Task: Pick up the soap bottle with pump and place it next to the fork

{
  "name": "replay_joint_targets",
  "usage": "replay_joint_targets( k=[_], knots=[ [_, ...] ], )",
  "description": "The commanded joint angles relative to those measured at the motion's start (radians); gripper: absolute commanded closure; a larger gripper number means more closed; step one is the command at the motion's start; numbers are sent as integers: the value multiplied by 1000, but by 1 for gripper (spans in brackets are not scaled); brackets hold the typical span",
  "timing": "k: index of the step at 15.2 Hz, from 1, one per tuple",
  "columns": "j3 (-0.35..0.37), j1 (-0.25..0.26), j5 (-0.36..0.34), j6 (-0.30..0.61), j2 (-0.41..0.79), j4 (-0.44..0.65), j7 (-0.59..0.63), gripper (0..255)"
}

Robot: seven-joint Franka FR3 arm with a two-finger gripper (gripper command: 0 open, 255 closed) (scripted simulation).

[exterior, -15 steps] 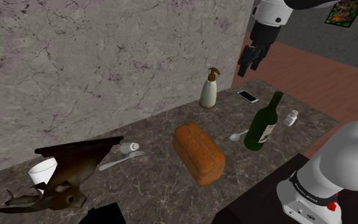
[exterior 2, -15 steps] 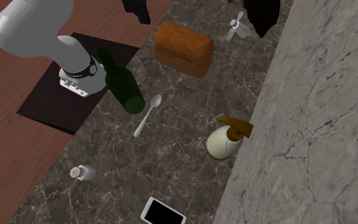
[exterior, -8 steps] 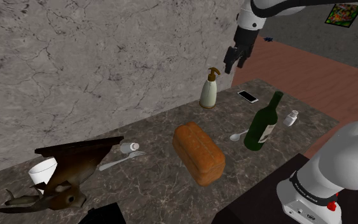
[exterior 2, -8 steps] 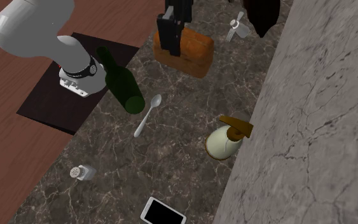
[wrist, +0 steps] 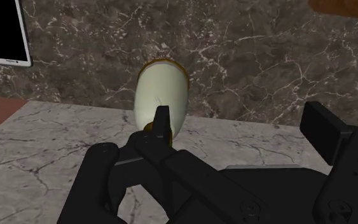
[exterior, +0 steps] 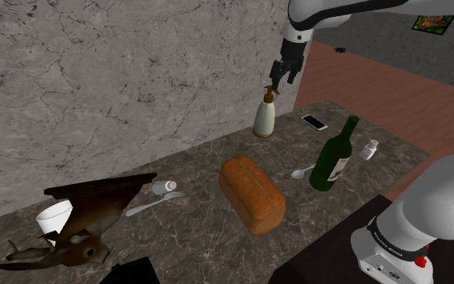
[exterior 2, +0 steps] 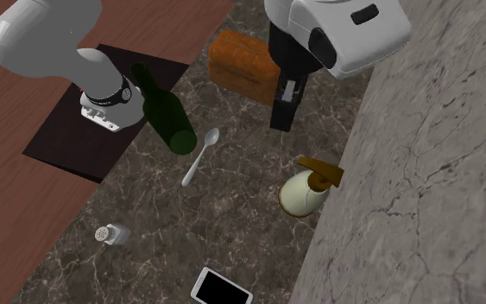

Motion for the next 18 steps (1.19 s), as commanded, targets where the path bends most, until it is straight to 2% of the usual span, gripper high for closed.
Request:
replay_joint_targets(
  k=[1, 11, 18],
  knots=[
    [-10, -8, 0, 14, 79, 62, -13, 0],
    [-42, -54, 18, -7, 453, 443, -60, 0],
    [-40, -53, 22, 78, 473, 377, -62, 0]
  ],
)
